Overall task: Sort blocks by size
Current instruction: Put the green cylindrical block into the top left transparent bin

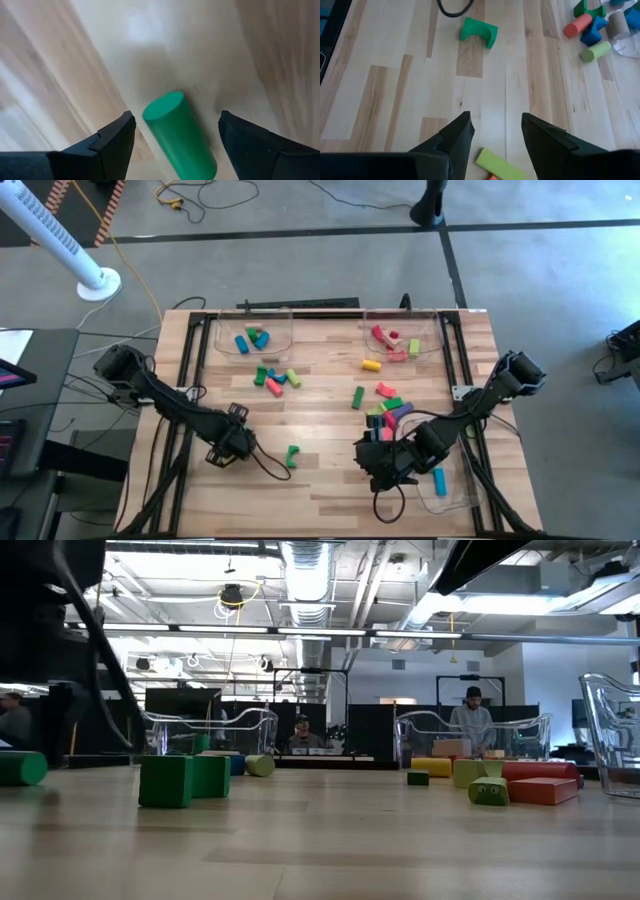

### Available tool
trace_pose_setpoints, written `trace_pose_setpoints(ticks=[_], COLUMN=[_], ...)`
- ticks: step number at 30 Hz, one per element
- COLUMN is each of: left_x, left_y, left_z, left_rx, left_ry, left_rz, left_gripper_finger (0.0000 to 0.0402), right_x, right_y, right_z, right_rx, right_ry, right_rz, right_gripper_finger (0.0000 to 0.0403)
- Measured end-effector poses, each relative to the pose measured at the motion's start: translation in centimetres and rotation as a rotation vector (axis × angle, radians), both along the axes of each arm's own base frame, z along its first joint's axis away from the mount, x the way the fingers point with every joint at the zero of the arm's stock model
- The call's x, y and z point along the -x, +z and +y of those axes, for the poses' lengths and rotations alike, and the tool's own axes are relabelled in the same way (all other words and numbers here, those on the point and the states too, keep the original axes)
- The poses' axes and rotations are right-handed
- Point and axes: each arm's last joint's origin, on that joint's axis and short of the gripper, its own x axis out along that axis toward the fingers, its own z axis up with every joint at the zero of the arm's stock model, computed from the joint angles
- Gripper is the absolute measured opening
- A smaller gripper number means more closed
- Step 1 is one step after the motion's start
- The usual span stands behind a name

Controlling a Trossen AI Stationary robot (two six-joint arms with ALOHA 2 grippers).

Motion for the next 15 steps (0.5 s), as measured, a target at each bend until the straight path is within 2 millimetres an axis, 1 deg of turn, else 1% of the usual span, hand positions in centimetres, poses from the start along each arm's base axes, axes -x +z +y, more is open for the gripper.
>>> trace_pose_setpoints(ticks=[4, 15], left_x=[-0.1, 0.03], left_y=[0.0, -0.01], left_z=[0.18, 0.11], left_rx=[0.006, 0.046], left_ry=[0.091, 0.214], left_rz=[-0.012, 0.004], left_gripper_finger=[0.0272, 0.0272], right_x=[0.0, 0.0], right_y=[0.0, 0.0], right_z=[0.0, 0.0], right_rx=[0.0, 0.0], right_ry=[0.0, 0.0], right_rz=[0.0, 0.0], right_gripper_finger=[0.0202, 0.0202])
